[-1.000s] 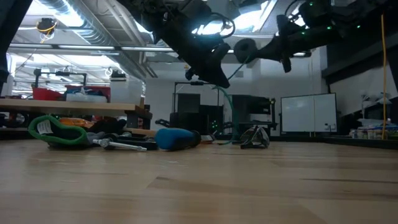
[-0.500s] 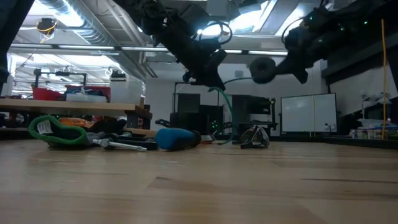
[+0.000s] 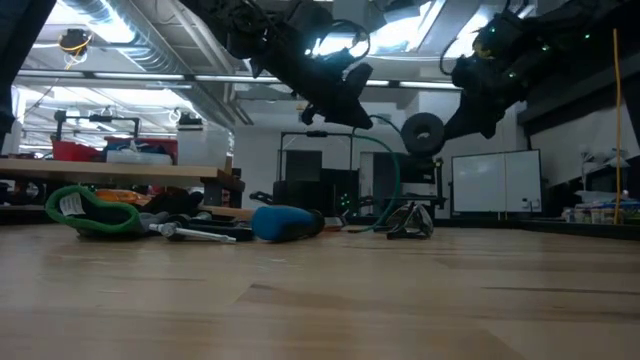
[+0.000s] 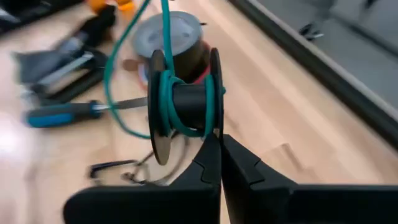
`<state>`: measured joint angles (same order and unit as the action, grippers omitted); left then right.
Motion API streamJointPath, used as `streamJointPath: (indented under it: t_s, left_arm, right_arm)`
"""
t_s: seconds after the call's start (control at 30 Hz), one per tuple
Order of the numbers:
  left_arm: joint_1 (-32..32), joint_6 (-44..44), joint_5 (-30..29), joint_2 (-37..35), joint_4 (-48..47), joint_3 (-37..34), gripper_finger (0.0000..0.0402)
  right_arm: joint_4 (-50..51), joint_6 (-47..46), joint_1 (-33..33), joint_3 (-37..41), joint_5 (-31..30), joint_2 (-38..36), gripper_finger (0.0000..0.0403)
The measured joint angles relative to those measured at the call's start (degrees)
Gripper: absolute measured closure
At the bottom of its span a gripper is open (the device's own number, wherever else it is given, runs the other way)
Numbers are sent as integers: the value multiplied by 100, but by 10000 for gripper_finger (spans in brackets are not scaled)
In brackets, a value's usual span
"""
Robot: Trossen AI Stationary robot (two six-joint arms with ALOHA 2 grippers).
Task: Coil cords
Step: Coil the wire in the cable spool
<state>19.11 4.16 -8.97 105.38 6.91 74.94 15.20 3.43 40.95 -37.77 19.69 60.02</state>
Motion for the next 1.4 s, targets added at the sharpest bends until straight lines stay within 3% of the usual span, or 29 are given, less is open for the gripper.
streamJointPath:
  t_s: [0.27, 0.4, 0.7, 1.03, 1.4]
  left_arm:
    - [5, 624, 163, 0, 21, 0, 401]
    - [-29, 836, 264, 0, 43, 0, 401]
    - [-193, 941, 284, 0, 331, 2, 401]
    - [-208, 937, 307, 0, 336, 4, 401]
    - [-337, 758, 260, -4, 314, 7, 400]
  right_arm:
    - [-775, -2, -940, 8, -2275, 468, 402]
    - [-1260, -219, -1197, 8, -2868, 791, 402]
    - [-2432, -999, -1337, 8, -2894, 1520, 402]
    - [-3059, -1258, -1452, -111, -2267, 1814, 402]
    - [-3614, -1511, -1597, -170, -2716, 1920, 402]
